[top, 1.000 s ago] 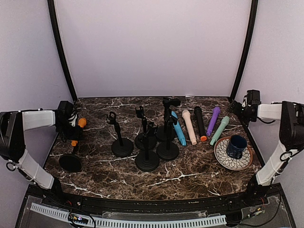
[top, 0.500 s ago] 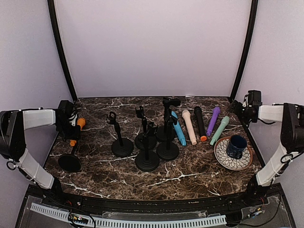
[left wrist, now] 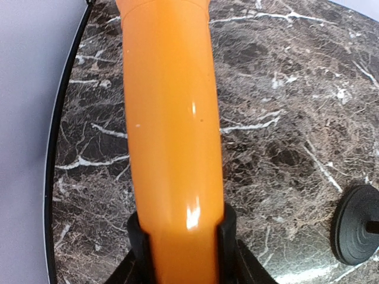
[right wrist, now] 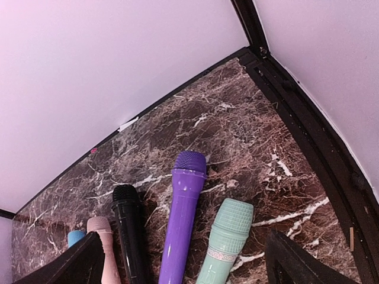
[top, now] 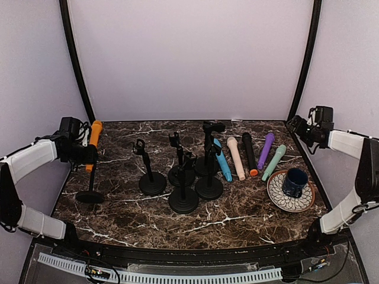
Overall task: Remove the microphone from the stand
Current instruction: Pick up the microphone stand with the microphone from the corner of the board, then pass from the left arm to the right
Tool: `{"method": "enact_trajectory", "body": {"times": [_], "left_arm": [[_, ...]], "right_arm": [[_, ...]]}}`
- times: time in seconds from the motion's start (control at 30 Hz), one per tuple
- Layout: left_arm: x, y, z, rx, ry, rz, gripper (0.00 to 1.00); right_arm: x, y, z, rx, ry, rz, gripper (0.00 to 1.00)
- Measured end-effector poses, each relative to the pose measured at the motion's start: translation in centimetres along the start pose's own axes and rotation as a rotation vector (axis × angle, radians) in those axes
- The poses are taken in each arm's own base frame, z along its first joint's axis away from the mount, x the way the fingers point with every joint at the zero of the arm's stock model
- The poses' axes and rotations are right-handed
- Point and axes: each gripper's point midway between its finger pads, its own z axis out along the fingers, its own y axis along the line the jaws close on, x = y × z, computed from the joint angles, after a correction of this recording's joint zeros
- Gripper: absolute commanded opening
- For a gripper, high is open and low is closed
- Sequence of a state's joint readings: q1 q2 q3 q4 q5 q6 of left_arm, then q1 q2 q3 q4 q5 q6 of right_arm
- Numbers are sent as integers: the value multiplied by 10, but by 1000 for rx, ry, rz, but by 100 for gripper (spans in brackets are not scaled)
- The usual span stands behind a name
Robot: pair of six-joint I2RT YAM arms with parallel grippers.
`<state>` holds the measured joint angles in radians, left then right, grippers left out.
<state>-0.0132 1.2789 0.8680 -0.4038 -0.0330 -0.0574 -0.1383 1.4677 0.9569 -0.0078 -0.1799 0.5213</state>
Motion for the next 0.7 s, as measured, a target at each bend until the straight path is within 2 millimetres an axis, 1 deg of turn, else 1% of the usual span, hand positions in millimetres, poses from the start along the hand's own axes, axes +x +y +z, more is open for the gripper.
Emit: {"method": "enact_trajectory", "body": {"times": [0.23,0.3,0.37,0.5,0.63,0.7], "left_arm": [[-14,-22,-20,131,-107,8,0],[-16,-28,-24,170,-127,14,0],[-19,-39,-32,235,-158,24,0],[-24,-64,-50,389,-229,52,0],[-30,-91,-74,565,-305,91,0],[-31,-103,-86,654,-340,107,0]], "right_arm": [[-4,17,-10,-77,2,7,95],[-5,25,-13,-113,1,2,95],[-8,34,-17,-155,-4,-6,95],[-8,62,-27,-256,-6,-48,95],[6,100,-35,-370,24,-124,95],[15,124,-40,-437,42,-164,95]]}}
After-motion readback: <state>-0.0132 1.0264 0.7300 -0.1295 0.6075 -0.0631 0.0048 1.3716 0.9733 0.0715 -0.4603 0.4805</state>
